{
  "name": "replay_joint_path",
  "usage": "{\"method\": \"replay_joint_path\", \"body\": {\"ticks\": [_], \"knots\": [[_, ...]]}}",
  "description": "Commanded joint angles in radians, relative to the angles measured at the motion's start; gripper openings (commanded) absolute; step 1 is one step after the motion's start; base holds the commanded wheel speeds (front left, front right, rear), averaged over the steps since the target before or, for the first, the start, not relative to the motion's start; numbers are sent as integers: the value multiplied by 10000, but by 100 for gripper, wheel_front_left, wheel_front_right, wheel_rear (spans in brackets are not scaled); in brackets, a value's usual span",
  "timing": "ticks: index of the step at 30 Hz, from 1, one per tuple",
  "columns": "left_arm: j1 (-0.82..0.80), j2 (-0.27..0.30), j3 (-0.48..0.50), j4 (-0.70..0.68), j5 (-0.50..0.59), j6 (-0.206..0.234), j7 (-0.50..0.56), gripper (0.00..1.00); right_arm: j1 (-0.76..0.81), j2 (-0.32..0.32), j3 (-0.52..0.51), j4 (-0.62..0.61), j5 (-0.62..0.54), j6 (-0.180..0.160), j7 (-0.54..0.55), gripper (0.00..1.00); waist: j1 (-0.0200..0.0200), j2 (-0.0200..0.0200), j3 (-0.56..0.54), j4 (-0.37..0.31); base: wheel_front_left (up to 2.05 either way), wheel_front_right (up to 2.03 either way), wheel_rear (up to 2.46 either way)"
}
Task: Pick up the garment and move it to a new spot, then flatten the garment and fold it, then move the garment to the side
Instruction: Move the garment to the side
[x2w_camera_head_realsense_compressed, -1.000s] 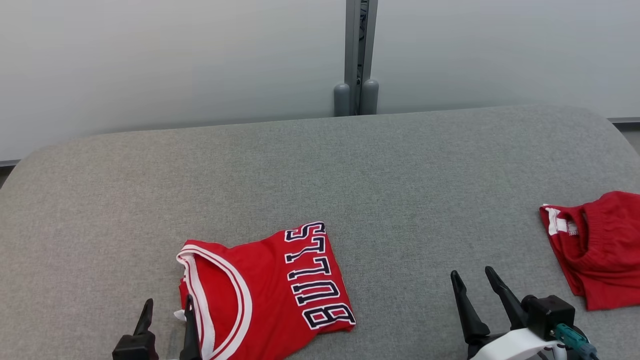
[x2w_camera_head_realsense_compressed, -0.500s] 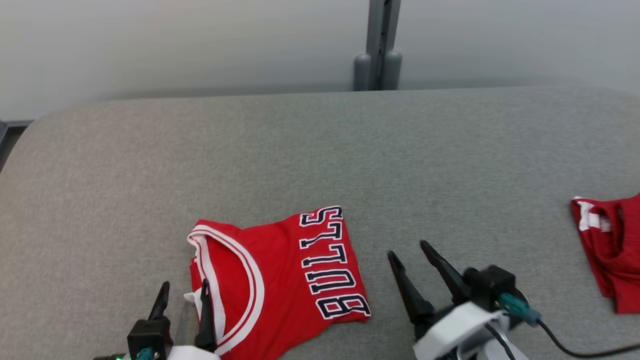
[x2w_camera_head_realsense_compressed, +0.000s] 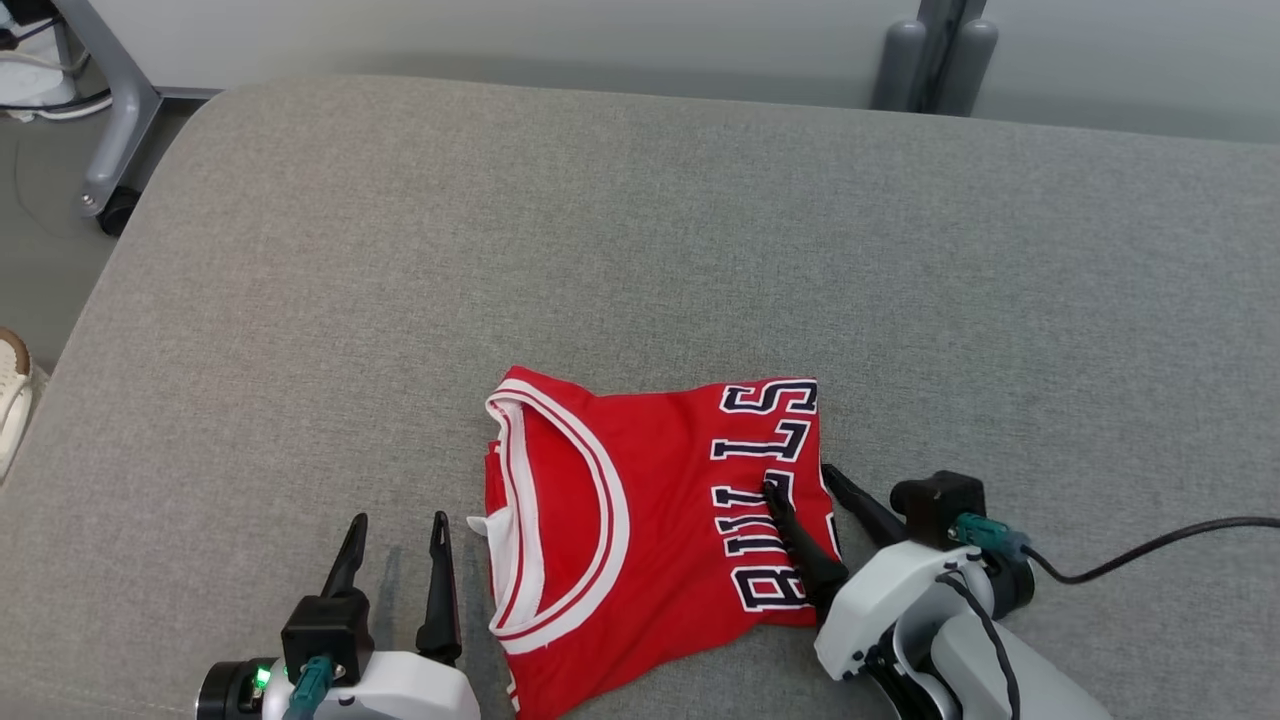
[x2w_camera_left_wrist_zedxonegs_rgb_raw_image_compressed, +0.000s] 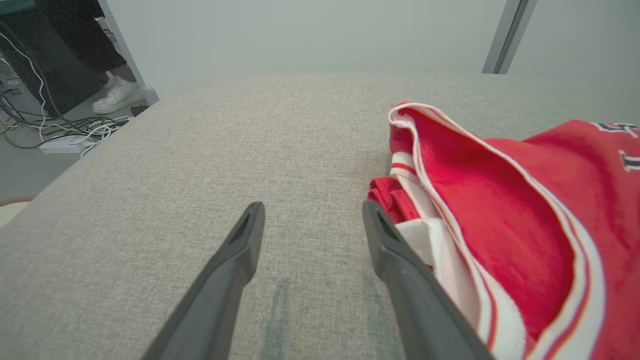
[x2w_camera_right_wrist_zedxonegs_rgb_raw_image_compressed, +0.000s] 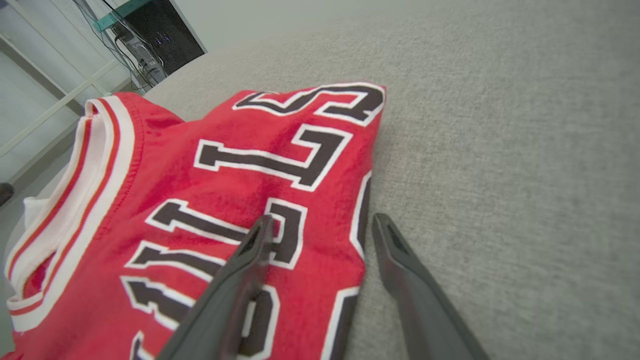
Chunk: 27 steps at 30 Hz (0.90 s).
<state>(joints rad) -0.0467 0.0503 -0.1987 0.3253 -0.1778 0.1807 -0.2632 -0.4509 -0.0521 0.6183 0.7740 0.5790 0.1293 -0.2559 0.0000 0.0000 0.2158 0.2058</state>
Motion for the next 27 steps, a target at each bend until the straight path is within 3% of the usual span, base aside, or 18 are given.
{"method": "replay_joint_path", "body": {"ticks": [1,2,3,4,11,21,27], "knots": [[-111,14,32,-63,-44,57,-13,100,66,15,201,273,163,25,69,79,0,0,106,97,0,0,0],[-96,29,70,-56,-41,71,-11,100,4,32,368,363,290,26,56,37,0,0,112,73,0,0,0],[-79,26,105,-70,-36,85,-13,100,-72,34,491,466,358,25,27,28,0,0,110,21,0,0,0],[-83,26,132,-85,-11,76,-13,100,-126,25,578,542,460,25,9,0,0,0,90,-63,0,0,0],[-45,21,385,-28,309,-146,-11,100,-333,-55,-314,100,601,12,-77,0,0,0,-285,-1532,0,0,0],[-411,23,633,226,681,-544,-11,100,527,-23,-1040,-441,244,12,-81,0,0,0,-648,-5119,0,0,0],[-576,23,543,357,741,-682,-11,100,931,-22,-1334,-578,-118,12,-82,0,0,0,-618,-6774,0,0,0]]}}
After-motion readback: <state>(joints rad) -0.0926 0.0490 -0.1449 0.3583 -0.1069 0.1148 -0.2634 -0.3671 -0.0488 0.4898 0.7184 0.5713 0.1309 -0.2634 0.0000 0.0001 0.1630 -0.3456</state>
